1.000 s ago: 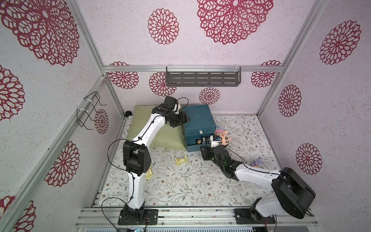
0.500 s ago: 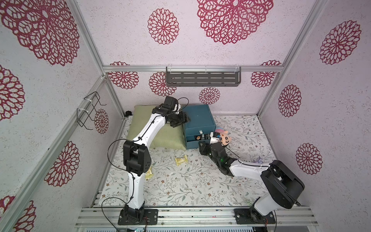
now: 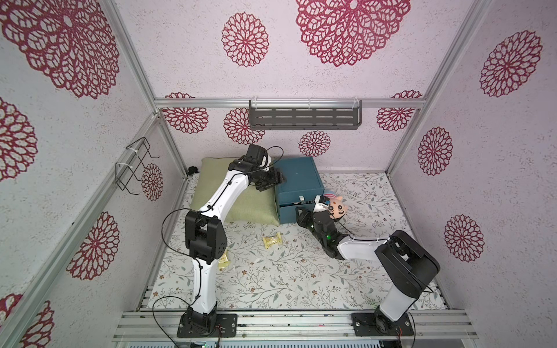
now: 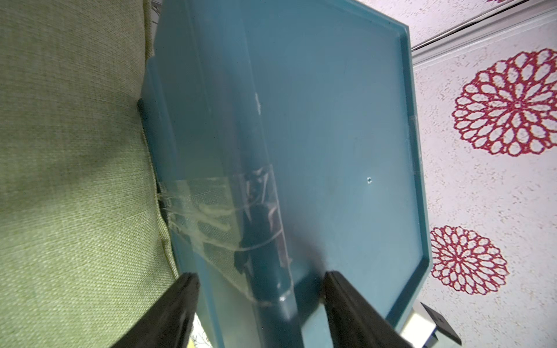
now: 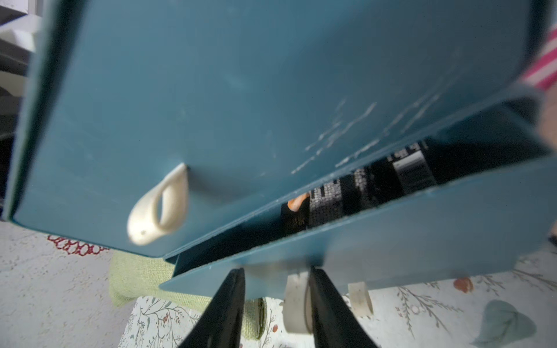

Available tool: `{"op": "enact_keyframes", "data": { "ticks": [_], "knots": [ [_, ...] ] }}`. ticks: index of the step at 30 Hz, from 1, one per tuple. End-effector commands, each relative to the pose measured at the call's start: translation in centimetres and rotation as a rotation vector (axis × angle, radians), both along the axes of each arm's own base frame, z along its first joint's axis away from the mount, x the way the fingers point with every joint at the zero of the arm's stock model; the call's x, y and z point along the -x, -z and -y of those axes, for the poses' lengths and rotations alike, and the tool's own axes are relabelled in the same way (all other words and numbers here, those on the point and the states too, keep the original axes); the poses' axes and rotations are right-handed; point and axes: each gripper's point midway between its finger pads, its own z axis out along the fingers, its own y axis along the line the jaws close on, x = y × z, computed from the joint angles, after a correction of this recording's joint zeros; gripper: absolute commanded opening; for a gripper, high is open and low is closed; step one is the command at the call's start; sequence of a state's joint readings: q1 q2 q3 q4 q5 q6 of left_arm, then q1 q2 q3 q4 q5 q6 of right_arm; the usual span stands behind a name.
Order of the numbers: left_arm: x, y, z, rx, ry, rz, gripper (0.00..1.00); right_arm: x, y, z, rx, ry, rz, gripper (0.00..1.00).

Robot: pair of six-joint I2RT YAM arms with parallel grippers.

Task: Place the cookies into the drawer by color
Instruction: Close the drawer in the storage box.

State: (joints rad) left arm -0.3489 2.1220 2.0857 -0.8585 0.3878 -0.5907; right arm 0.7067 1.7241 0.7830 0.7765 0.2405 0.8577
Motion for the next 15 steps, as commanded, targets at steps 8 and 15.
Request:
{"op": "enact_keyframes", "data": {
  "ticks": [8, 15],
  "knots": [
    [1.88, 6.49, -1.22, -0.127, -0.002, -0.166, 0.72, -1.45, -1.7, -0.86, -0.129, 0.024, 0.035, 0.4],
    [1.85, 6.43, -1.23, -0.126, -0.001, -0.165, 0.72, -1.73, -1.59, -1.36, -0.14, 0.014, 0.03, 0.4]
  ]
}}
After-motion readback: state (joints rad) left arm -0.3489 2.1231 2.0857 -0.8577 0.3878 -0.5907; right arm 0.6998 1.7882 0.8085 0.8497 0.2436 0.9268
